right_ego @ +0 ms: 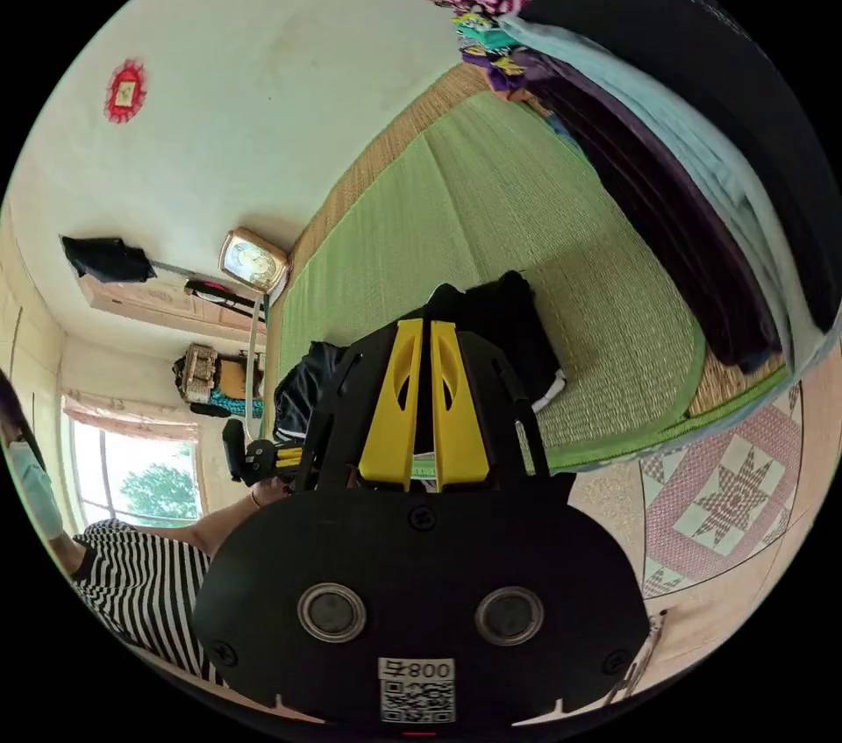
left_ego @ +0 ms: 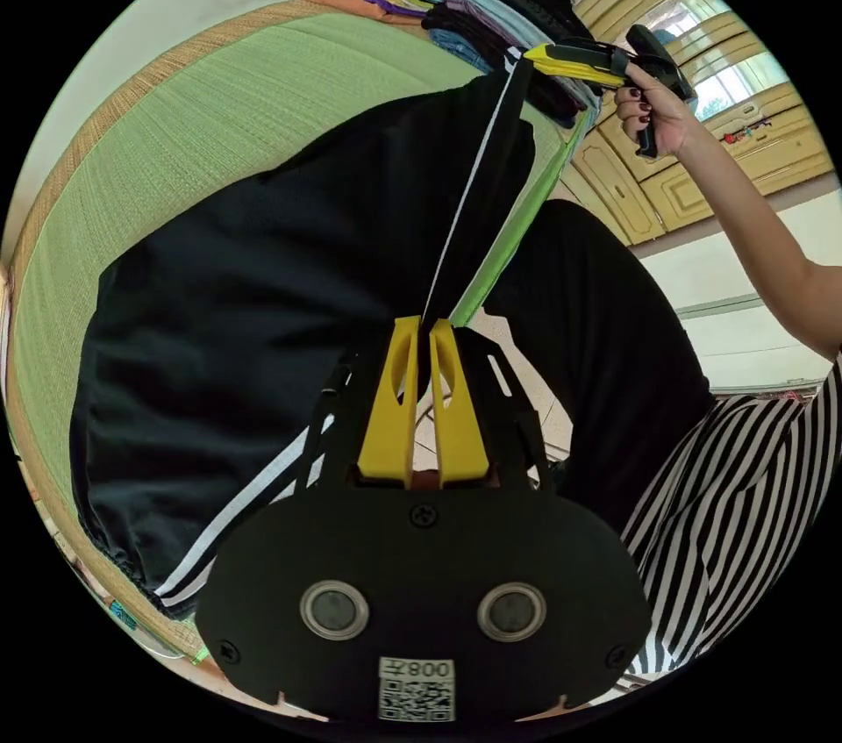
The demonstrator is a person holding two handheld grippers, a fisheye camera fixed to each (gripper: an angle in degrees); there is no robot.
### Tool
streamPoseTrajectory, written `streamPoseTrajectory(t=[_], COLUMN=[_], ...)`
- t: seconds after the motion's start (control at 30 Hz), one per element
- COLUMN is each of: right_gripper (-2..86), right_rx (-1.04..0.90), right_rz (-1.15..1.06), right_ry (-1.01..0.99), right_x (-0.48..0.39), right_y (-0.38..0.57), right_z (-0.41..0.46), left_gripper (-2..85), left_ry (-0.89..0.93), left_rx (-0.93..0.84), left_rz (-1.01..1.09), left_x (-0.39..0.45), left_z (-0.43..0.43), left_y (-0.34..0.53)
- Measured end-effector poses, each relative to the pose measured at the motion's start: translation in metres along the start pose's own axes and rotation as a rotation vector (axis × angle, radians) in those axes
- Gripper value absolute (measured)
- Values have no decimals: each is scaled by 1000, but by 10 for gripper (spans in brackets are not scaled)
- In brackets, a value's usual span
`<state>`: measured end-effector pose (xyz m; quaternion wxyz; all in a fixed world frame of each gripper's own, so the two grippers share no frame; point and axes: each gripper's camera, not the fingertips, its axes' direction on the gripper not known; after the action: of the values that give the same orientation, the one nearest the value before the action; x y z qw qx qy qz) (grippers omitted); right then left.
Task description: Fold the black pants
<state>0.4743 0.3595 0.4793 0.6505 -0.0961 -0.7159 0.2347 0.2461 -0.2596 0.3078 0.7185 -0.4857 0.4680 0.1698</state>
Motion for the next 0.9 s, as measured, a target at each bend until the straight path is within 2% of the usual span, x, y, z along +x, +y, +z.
streamPoseTrajectory(t=[0.13,0.33,0.57,0.73,0.9], right_gripper=[13,12,12,12,12], right_rx=[21,60,96,108,103], right_rz=[146,193,234,224,206], right_ry=[-133,-257,-398,-438,-419], right_x=[80,142,200,221,231], right_y=[31,49,69,76,82], right_z=[-23,-56,-84,-103,-118], left_gripper=[49,67,65,76,79], left_ry=[36,80,262,102,33], left_rx=[-28,74,155,88,19], left_rz=[-32,-19,39,101,115], left_x=[14,38,60,79,92], left_z=[0,-36,-51,-32,-6], left_y=[-19,-49,-121,-199,-279])
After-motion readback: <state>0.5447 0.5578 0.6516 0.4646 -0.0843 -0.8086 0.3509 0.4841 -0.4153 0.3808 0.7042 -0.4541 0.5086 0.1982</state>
